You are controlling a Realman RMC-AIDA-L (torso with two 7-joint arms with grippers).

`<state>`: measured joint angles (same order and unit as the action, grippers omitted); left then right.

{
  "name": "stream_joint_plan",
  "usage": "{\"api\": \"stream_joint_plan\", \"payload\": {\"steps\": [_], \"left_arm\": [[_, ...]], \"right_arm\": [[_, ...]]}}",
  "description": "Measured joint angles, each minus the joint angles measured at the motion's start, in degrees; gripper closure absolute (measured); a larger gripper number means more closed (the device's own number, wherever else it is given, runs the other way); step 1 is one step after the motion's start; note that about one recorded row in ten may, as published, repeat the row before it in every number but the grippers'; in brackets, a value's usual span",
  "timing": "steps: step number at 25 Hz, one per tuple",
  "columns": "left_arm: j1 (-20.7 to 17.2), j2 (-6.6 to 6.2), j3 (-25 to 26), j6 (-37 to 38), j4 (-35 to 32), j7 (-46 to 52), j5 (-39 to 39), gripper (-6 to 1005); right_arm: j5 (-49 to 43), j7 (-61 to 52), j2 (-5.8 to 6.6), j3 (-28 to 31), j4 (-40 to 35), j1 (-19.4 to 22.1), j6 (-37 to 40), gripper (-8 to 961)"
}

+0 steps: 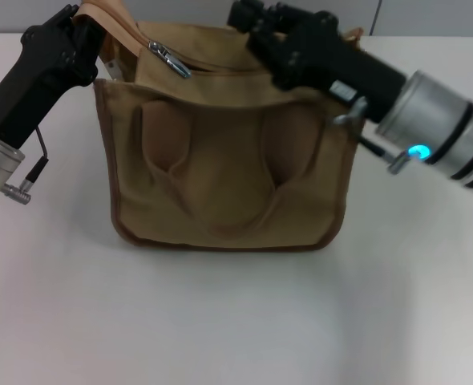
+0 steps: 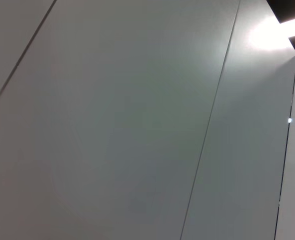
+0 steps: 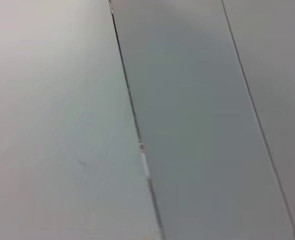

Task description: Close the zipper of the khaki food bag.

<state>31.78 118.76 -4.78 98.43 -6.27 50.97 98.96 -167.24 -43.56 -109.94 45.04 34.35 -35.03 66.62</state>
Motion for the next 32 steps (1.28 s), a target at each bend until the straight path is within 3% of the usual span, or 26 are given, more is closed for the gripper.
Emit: {"api": "stream_joint_plan", "payload": {"steps": [2, 4, 5, 8, 10, 13, 15, 22, 27, 32], "left_arm": [[0.0, 0.04, 0.0, 0.0, 0.0, -0.1, 0.0, 964], [0.1, 0.05, -0.1, 0.0, 0.1, -0.2, 0.1, 964], [0.1, 0.06, -0.3, 0.0, 0.1, -0.3, 0.1, 964], [0.3, 0.07, -0.6, 0.0, 0.2, -0.3, 0.1, 963], [0.5, 0.07, -0.9, -0.2, 0.2, -0.3, 0.1, 963], [0.5, 0.09, -1.1, -0.3, 0.2, -0.3, 0.1, 962], [0.5, 0.14, -1.4, -0.3, 0.2, -0.1, 0.1, 962], [0.6, -0.02, -2.2, 1.4, 0.0, 0.6, 0.1, 961], [1.2, -0.02, -2.2, 3.1, -0.1, 2.0, 0.1, 960], [3.4, -0.05, -4.1, 3.9, -0.7, 4.3, 0.3, 959]], "right_arm": [[0.0, -4.3, 1.49, -0.8, -2.0, -1.1, 4.1, 900], [0.0, -6.5, 1.96, -1.2, -3.3, -1.6, 6.3, 894], [0.0, -11.3, 2.60, -2.4, -7.1, -3.4, 11.0, 891], [0.0, -15.5, 2.94, -4.2, -11.5, -5.9, 15.1, 680], [0.0, -19.4, 2.99, -6.5, -16.6, -8.7, 19.6, 629], [0.0, -23.2, 2.79, -10.3, -22.7, -12.3, 24.5, 553], [0.0, -24.9, 2.69, -14.8, -27.4, -15.6, 28.3, 553], [0.3, -27.2, 1.37, -19.2, -37.7, -18.9, 37.3, 538], [0.5, -34.4, 0.88, -19.5, -40.7, -20.6, 36.7, 511], [0.5, -41.5, -0.68, -22.5, -43.4, -24.2, 32.6, 484]]}}
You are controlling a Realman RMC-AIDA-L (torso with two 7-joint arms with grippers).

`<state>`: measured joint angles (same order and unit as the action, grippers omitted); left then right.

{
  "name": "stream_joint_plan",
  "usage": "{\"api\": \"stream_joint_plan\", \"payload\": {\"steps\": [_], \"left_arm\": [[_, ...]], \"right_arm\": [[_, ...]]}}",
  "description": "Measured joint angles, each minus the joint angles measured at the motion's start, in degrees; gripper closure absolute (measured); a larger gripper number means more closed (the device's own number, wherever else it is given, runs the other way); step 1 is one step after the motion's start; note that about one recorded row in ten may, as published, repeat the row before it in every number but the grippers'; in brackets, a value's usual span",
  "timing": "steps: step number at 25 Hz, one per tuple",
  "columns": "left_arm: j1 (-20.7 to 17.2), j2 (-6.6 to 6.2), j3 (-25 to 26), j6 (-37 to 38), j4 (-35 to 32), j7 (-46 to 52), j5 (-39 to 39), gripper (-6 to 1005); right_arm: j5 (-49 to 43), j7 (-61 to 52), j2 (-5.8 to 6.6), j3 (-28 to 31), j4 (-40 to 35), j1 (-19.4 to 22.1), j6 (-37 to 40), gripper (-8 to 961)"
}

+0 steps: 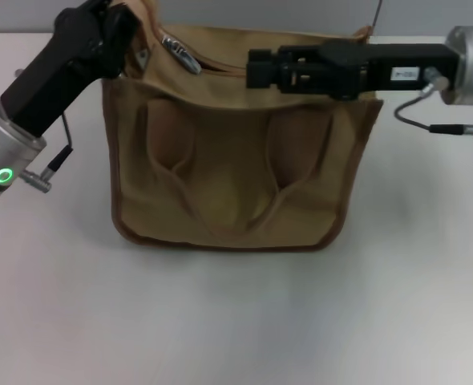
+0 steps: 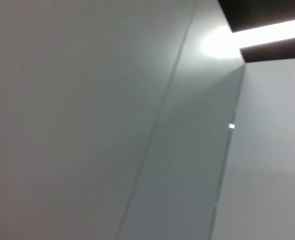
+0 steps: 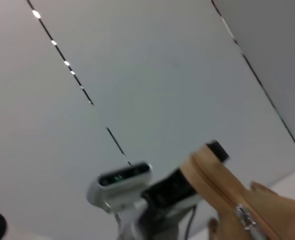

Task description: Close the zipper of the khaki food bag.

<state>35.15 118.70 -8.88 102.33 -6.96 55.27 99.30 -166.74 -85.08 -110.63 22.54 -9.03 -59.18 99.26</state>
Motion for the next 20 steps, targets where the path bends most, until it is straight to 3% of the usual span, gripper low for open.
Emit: {"api": "stream_joint_plan", "payload": {"steps": [8, 16, 20], "left_arm": [[1.7, 0.25, -1.6, 0.5, -1.0, 1.8, 0.1, 958], [2.7, 0.31, -1.8, 0.6, -1.0, 1.9, 0.2, 956], [2.9, 0.39, -1.8, 0.1, -1.0, 1.9, 0.2, 955]], "right_arm": [[0.0, 0.0, -2.72, -0.7, -0.4, -1.1, -5.2, 469], [0.2, 0.7, -4.28, -0.5, -0.6, -1.6, -9.2, 470], [0.3, 1.5, -4.47, -0.3, -0.4, -1.7, -9.6, 471]]}}
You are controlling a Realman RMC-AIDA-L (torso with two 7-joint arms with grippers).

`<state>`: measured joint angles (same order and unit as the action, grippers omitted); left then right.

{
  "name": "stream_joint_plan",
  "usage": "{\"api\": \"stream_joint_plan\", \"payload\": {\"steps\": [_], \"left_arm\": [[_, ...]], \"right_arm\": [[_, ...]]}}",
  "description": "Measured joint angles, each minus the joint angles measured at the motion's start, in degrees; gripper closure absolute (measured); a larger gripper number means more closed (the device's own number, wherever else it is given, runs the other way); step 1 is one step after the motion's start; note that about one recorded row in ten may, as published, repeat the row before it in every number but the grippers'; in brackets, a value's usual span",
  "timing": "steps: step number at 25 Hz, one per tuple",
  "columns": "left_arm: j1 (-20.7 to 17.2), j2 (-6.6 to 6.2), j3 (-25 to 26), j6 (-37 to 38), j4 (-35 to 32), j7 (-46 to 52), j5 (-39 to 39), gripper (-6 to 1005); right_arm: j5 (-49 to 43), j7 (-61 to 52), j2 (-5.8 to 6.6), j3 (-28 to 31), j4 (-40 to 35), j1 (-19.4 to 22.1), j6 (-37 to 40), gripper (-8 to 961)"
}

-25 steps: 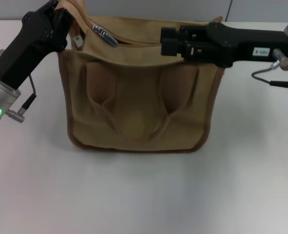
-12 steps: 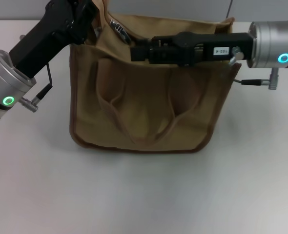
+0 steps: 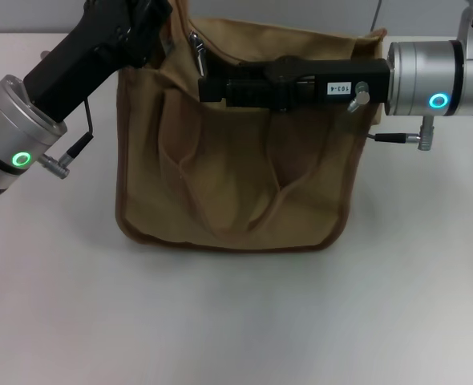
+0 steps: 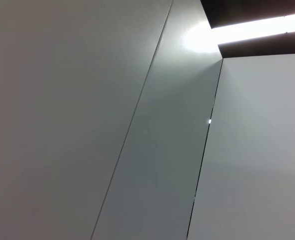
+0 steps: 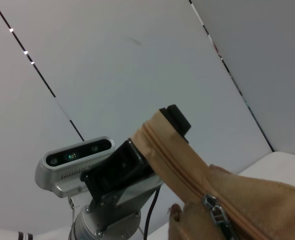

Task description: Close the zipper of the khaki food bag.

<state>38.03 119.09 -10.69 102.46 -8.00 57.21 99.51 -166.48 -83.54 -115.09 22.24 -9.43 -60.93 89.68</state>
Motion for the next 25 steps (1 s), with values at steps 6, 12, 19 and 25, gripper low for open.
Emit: {"api": "stream_joint_plan", "payload": {"steps": [6, 12, 19, 25], "left_arm": [[0.1, 0.00, 0.0, -0.1, 0.1, 0.0, 0.0, 954], [0.1, 0.01, 0.0, -0.3, 0.2, -0.4, 0.0, 953], [0.1, 0.01, 0.0, -1.1, 0.1, -0.6, -0.1, 952], [0.1, 0.01, 0.0, -1.7, 0.0, -0.7, -0.3, 951]], "right_arm": [[1.9, 1.3, -0.22, -0.4, 0.3, -0.4, -0.3, 474], [2.6, 1.7, -0.61, -0.4, 0.2, -1.4, -0.9, 478], [2.7, 3.3, -1.54, -0.7, 0.1, -2.2, -2.1, 482], [3.5, 6.2, -2.17, -2.1, 0.1, -2.5, -3.2, 594]]}}
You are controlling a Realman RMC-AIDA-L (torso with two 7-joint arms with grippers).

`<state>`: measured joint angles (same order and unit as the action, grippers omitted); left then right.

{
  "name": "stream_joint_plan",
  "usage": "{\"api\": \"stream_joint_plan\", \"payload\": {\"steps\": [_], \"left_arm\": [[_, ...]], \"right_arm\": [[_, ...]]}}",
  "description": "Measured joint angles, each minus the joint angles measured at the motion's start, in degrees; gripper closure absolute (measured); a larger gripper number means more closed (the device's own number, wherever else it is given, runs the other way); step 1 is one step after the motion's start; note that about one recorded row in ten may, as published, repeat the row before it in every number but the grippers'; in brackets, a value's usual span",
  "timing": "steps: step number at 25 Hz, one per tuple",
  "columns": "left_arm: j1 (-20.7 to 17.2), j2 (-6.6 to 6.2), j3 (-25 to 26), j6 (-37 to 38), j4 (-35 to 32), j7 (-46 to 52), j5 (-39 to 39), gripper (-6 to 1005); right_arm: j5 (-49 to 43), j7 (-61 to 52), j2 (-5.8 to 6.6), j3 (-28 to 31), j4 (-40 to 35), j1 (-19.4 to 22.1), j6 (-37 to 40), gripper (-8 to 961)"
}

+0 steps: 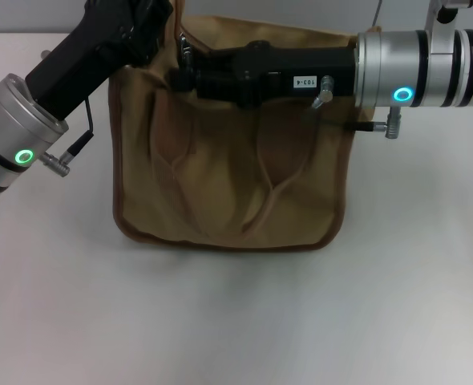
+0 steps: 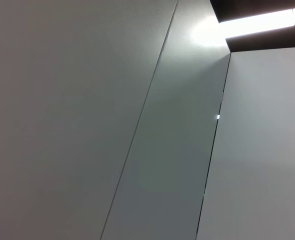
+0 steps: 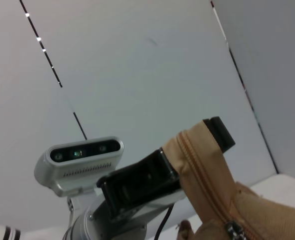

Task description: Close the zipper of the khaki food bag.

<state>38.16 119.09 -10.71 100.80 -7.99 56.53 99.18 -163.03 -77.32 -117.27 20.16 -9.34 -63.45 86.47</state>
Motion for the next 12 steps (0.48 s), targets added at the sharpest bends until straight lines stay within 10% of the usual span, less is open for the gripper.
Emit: {"api": "stream_joint_plan", "payload": {"steps": [12], "left_arm": [[0.0, 0.00, 0.4, -0.6, 0.0, 0.0, -0.1, 949]], "right_arm": [[3.6, 1.9, 0.06, -1.2, -0.1, 1.5, 0.5, 866]]}}
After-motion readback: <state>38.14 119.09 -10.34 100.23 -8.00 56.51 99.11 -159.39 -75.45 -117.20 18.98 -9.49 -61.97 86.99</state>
